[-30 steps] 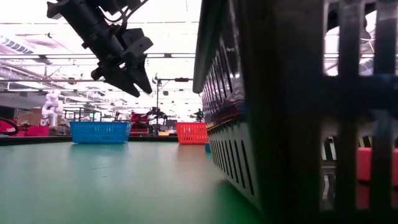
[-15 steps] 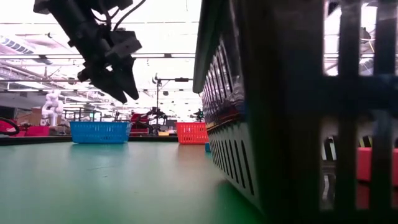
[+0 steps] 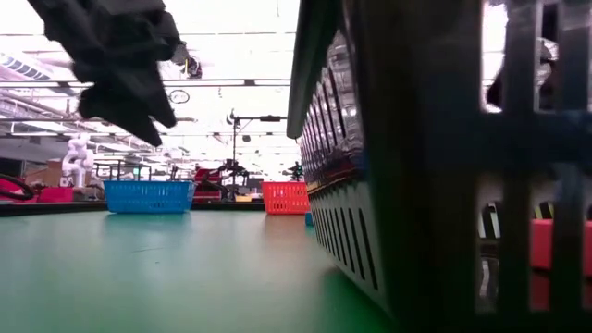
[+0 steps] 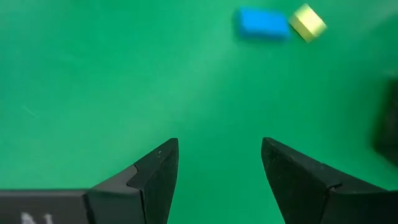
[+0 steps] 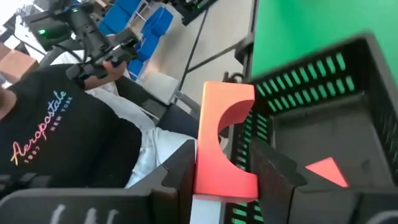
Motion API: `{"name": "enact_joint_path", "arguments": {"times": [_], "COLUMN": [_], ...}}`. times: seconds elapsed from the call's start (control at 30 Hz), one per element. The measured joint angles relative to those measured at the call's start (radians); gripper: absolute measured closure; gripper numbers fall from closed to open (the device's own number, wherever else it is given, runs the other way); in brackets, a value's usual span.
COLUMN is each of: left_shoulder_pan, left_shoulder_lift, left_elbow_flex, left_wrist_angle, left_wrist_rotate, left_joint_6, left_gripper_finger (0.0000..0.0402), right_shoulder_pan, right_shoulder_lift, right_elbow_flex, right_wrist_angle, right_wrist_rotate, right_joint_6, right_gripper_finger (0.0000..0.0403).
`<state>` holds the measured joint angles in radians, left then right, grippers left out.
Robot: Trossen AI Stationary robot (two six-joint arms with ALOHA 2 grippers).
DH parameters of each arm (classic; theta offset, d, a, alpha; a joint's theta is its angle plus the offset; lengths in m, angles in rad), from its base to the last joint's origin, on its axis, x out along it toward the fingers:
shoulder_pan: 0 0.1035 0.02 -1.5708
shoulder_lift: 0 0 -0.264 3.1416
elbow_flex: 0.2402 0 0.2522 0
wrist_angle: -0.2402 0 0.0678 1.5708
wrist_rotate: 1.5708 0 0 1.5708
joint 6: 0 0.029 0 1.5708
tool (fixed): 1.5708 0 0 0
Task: Sort & place blocks by color
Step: Put the top red block into the black bin, then put the red block into the black bin
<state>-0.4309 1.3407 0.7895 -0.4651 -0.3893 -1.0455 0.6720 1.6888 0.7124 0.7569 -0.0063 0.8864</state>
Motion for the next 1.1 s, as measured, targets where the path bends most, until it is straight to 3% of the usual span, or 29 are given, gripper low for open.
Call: {"name": "enact_joint_path", "arguments": {"times": [0.33, 0.47, 0.63, 0.83, 1.1], "left_shoulder_pan": [-0.178, -0.194, -0.204, -0.280, -0.360], "left_shoulder_lift": [0.000, 0.000, 0.000, 0.020, 0.088], "left_elbow_flex": [0.000, 0.000, 0.000, 0.000, 0.000], "left_wrist_angle": [-0.005, -0.022, -0.031, -0.040, 0.066], "left_wrist_rotate": [0.164, 0.186, 0.305, 0.391, 0.396], "left_joint_6": [-0.220, -0.228, -0.281, -0.426, -0.540], "left_gripper_finger": [0.0172, 0.0172, 0.0172, 0.0172, 0.0172], "right_shoulder_pan": [0.012, 0.004, -0.018, -0.046, -0.084], "right_shoulder_lift": [0.072, 0.072, 0.072, 0.072, 0.053], "right_elbow_flex": [0.000, 0.000, 0.000, 0.001, 0.001], "right_wrist_angle": [0.130, 0.132, 0.173, 0.201, 0.204], "right_wrist_rotate": [-0.022, -0.023, -0.022, -0.022, -0.022], "right_joint_6": [0.047, 0.028, 0.001, -0.092, -0.165], "right_gripper_finger": [0.0214, 0.0210, 0.0208, 0.0207, 0.0207]}}
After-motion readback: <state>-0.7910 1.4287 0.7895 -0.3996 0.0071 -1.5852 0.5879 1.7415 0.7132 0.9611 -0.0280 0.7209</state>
